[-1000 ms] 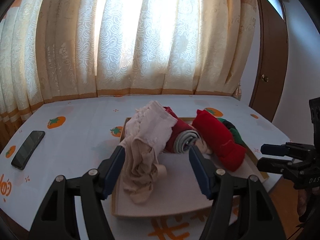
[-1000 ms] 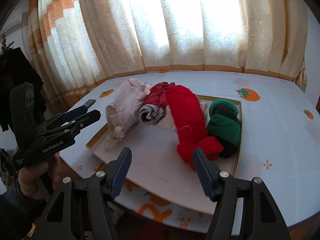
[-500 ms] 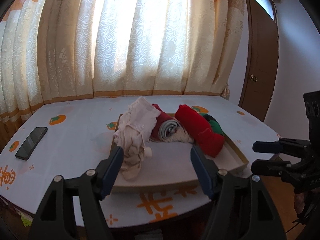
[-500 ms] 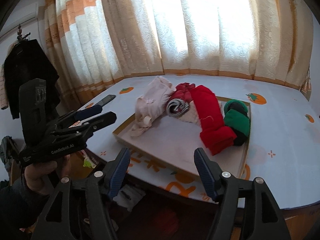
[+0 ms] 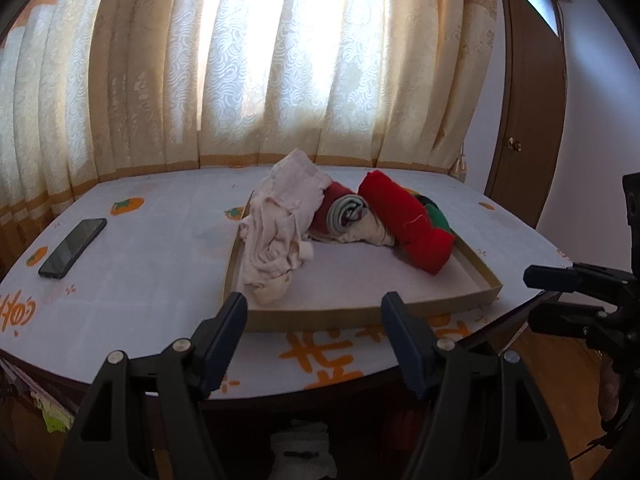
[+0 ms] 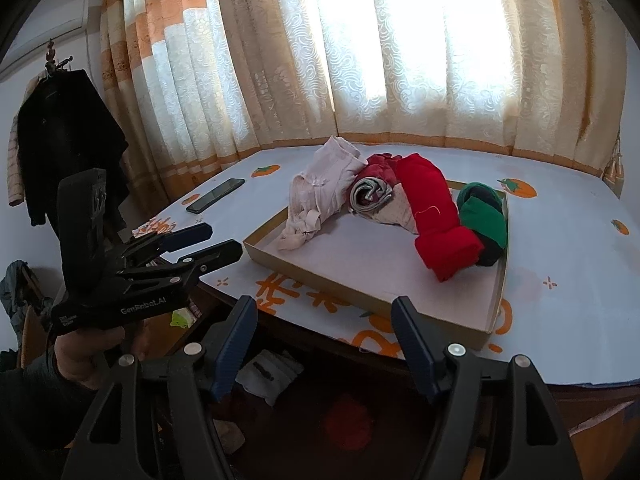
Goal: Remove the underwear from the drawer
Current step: 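Withdraw both open tools from the tray down toward the drawer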
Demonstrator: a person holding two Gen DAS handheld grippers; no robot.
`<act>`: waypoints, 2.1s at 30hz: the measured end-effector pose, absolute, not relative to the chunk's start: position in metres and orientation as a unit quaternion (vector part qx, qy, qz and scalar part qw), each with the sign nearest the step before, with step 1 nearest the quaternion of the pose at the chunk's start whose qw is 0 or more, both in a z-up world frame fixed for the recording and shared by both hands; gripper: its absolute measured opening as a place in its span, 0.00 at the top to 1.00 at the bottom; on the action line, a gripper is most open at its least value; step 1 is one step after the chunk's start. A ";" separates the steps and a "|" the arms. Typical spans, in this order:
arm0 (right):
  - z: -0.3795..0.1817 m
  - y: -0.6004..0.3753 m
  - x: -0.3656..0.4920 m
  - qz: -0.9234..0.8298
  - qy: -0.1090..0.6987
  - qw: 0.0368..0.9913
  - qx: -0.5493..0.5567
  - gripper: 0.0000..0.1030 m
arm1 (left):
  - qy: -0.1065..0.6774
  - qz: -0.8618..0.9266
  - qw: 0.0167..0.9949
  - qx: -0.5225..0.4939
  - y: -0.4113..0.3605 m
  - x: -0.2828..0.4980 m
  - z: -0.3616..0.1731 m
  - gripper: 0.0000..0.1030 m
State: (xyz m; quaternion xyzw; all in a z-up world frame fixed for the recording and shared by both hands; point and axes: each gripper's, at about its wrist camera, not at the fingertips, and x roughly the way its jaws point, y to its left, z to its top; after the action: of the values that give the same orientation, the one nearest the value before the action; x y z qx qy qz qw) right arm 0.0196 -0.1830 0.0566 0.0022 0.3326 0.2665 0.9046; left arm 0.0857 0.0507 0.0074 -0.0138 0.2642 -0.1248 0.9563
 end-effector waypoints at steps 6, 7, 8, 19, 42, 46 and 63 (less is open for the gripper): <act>0.046 -0.189 0.016 0.262 0.342 0.902 0.011 0.30 | 0.269 -0.117 0.956 -0.014 0.053 0.080 0.000 0.32; 0.045 -0.191 0.015 0.261 0.343 0.902 0.013 0.30 | 0.270 -0.116 0.956 -0.015 0.054 0.079 0.000 0.32; 0.043 -0.193 0.014 0.260 0.345 0.902 0.016 0.30 | 0.271 -0.115 0.956 -0.016 0.055 0.078 -0.001 0.32; 0.027 -0.208 0.001 0.251 0.356 0.899 0.038 0.30 | 0.279 -0.114 0.953 -0.020 0.056 0.069 -0.009 0.32; -0.004 -0.204 -0.021 0.259 0.385 0.884 0.067 0.30 | 0.312 -0.113 0.942 -0.046 0.070 0.045 -0.032 0.32; -0.007 -0.205 -0.023 0.256 0.388 0.883 0.067 0.30 | 0.323 -0.114 0.938 -0.048 0.073 0.039 -0.039 0.32; -0.025 -0.201 -0.037 0.253 0.412 0.875 0.026 0.30 | 0.394 -0.126 0.911 -0.009 0.071 0.019 -0.074 0.32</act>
State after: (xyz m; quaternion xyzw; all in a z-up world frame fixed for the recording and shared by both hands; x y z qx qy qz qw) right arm -0.0374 -0.2010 -0.0246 0.0259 0.4118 0.2526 0.8752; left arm 0.0189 0.0706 -0.0743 -0.0092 0.3937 -0.1256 0.9105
